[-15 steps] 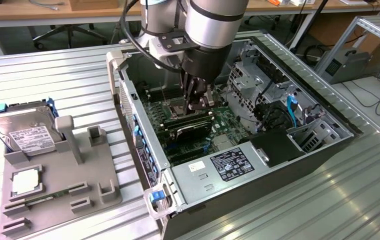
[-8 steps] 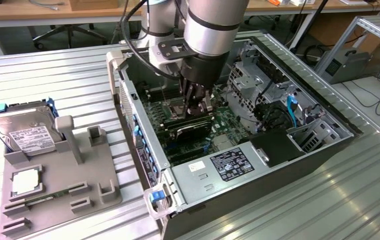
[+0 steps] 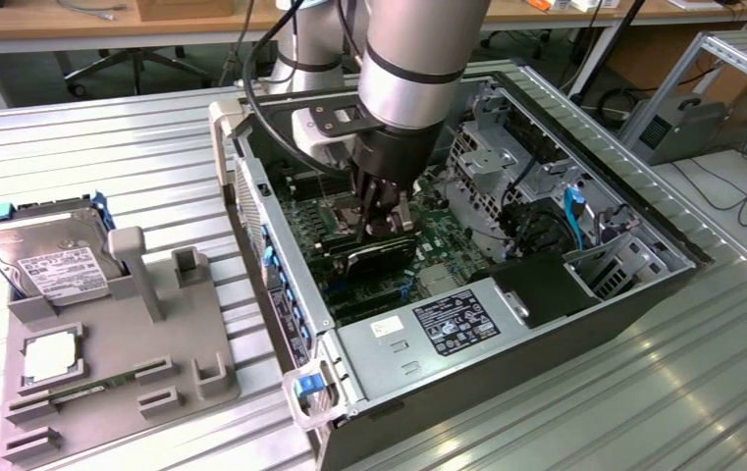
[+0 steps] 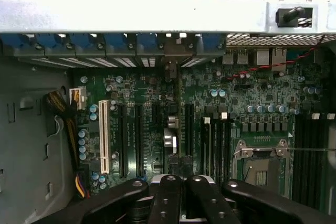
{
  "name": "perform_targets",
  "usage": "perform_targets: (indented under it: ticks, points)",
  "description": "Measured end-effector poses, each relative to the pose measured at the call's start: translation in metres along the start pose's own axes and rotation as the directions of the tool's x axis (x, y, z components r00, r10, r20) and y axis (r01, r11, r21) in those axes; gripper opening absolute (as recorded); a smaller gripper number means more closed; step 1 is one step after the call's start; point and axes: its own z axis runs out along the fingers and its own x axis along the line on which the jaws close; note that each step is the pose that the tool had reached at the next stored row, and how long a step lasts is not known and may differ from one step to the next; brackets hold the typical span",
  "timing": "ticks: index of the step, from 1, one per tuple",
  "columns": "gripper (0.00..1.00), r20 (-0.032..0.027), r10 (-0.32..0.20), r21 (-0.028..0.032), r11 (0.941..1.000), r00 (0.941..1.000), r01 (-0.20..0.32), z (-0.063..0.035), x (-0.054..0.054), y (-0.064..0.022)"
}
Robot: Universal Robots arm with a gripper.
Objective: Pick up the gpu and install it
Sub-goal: 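Press down on the gpu until it lock into place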
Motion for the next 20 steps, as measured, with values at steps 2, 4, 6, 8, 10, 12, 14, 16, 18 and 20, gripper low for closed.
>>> perform_targets:
  ticks: [2,4,6,8,10,12,14,16,18,20]
  points:
    - [0.11,0.0002,0.0,0.0001,1.0,1.0,0.0,0.0003,-0.001,0.0]
    - [0.11,0.0006,0.0,0.0002,1.0,1.0,0.0,0.0021,-0.002,0.0002]
    - [0.11,0.0002,0.0,0.0,1.0,1.0,0.0,0.0055,-0.002,0.0005]
    - [0.11,0.0002,0.0,0.0,1.0,1.0,0.0,0.0093,-0.002,0.0008]
    - [0.11,0.0003,0.0,0.0,1.0,1.0,0.0,0.0129,-0.002,0.001]
    - [0.11,0.0003,0.0,0.0001,1.0,1.0,0.0,0.0162,-0.003,0.0012]
    - [0.11,0.0002,0.0,0.0,1.0,1.0,0.0,0.0163,-0.003,0.0013]
    - [0.11,0.0003,0.0,0.0001,1.0,1.0,0.0,0.0167,-0.004,0.0018]
    - [0.11,0.0004,0.0,0.0001,1.0,1.0,0.0,0.0176,-0.005,0.0022]
    - [0.11,0.0002,0.0,0.0,1.0,1.0,0.0,0.0206,-0.005,0.0025]
